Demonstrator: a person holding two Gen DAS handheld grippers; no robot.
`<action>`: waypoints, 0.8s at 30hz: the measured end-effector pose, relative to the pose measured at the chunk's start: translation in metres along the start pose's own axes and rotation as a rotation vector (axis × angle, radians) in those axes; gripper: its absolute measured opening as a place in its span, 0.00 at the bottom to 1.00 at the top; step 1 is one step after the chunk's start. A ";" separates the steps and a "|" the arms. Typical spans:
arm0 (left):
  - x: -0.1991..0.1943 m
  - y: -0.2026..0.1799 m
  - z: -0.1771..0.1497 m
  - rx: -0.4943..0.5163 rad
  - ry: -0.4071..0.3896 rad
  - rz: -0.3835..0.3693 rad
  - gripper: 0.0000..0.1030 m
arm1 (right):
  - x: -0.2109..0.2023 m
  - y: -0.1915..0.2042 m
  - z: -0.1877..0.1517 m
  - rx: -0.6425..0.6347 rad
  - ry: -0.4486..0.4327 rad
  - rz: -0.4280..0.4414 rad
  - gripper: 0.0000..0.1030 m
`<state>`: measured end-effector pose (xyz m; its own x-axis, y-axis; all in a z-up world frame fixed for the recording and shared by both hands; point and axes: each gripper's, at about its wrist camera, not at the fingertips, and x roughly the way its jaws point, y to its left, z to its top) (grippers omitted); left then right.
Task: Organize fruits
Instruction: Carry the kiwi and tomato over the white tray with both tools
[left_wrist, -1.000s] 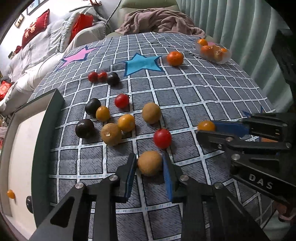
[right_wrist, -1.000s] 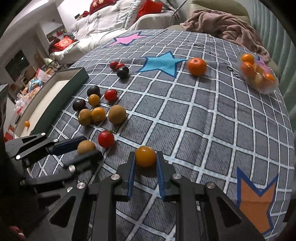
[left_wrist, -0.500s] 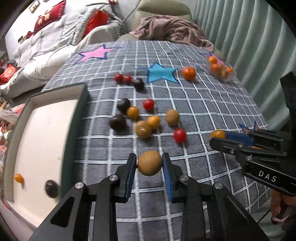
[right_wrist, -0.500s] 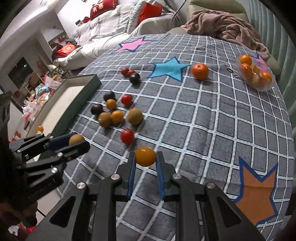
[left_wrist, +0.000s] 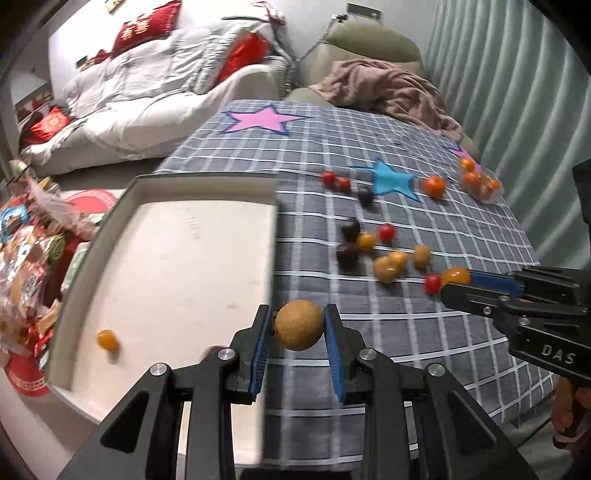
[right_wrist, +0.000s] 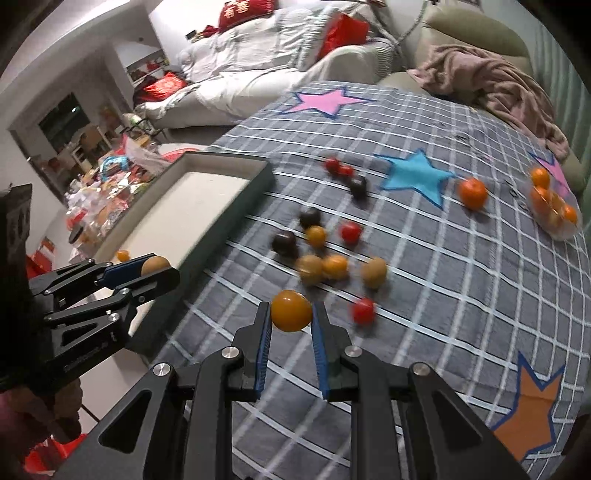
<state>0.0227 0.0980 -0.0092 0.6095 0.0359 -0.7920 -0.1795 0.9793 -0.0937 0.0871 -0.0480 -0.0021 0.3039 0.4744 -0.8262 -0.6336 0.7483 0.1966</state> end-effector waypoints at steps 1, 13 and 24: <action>-0.001 0.006 -0.001 -0.008 -0.002 0.006 0.29 | 0.002 0.006 0.002 -0.009 0.002 0.004 0.23; 0.002 0.084 -0.023 -0.123 0.011 0.073 0.29 | 0.041 0.092 0.023 -0.145 0.059 0.052 0.23; 0.024 0.114 -0.035 -0.090 0.104 0.118 0.29 | 0.092 0.143 0.037 -0.211 0.132 0.058 0.23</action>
<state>-0.0102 0.2031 -0.0600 0.4974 0.1240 -0.8586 -0.3159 0.9477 -0.0462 0.0507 0.1197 -0.0305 0.1756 0.4387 -0.8813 -0.7862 0.6012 0.1426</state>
